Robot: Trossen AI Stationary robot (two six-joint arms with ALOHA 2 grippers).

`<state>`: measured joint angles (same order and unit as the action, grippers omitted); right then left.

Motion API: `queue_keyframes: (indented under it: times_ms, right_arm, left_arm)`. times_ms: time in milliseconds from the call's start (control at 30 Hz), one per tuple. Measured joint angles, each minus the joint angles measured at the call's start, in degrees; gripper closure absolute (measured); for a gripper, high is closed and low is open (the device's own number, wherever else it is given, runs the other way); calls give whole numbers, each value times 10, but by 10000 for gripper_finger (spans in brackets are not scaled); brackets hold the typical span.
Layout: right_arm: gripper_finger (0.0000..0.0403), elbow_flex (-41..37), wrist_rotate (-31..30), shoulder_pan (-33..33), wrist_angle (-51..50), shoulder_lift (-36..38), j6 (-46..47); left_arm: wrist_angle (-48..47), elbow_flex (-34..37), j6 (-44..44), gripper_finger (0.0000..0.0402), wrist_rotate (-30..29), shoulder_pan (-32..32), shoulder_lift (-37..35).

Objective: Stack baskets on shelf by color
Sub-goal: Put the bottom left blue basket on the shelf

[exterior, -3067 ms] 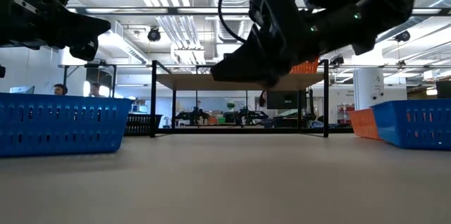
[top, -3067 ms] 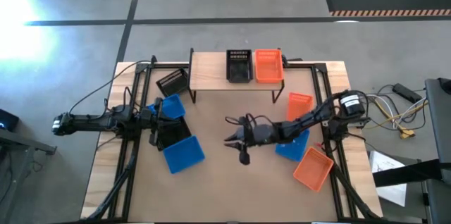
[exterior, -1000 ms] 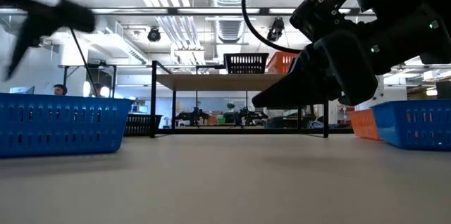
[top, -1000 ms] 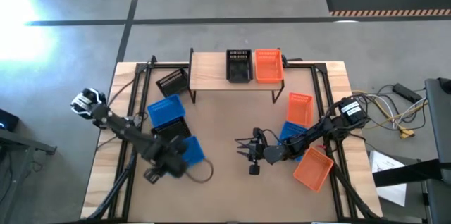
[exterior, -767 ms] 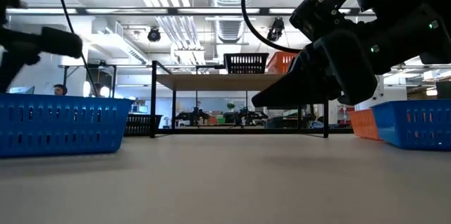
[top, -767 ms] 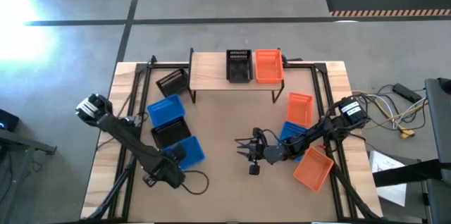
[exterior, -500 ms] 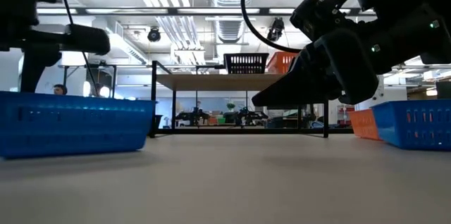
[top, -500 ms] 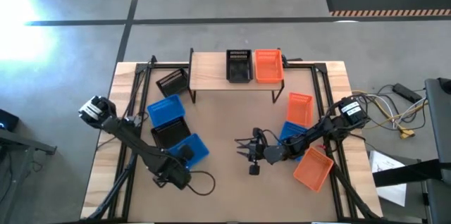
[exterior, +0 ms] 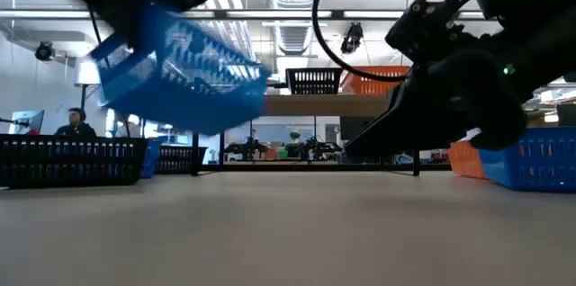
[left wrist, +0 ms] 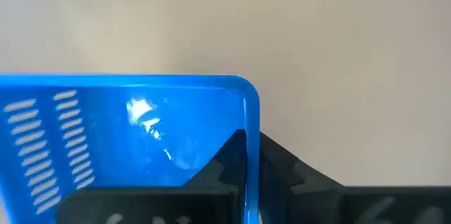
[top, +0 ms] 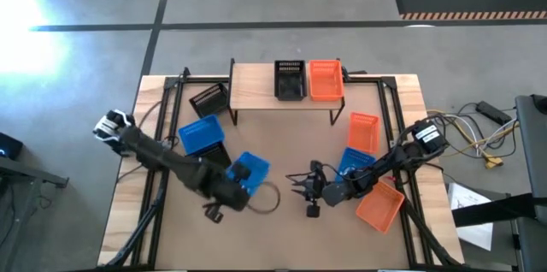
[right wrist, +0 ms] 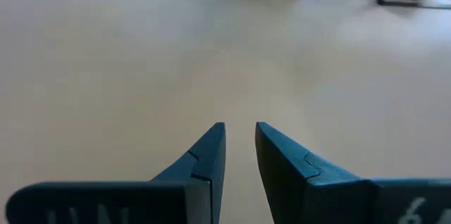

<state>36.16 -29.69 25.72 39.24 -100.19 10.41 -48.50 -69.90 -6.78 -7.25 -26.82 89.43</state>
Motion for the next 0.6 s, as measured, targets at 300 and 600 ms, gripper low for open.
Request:
queue_keyframes:
  times_ms: [300,600]
  right_arm:
    - [330,-1,-20,2,31,-47,44]
    - [330,-1,-20,11,153,-118,53]
  left_arm:
    - [-67,-161,4,401,-102,143,-45]
    - [-87,-215,-58,402,-83,391,-10]
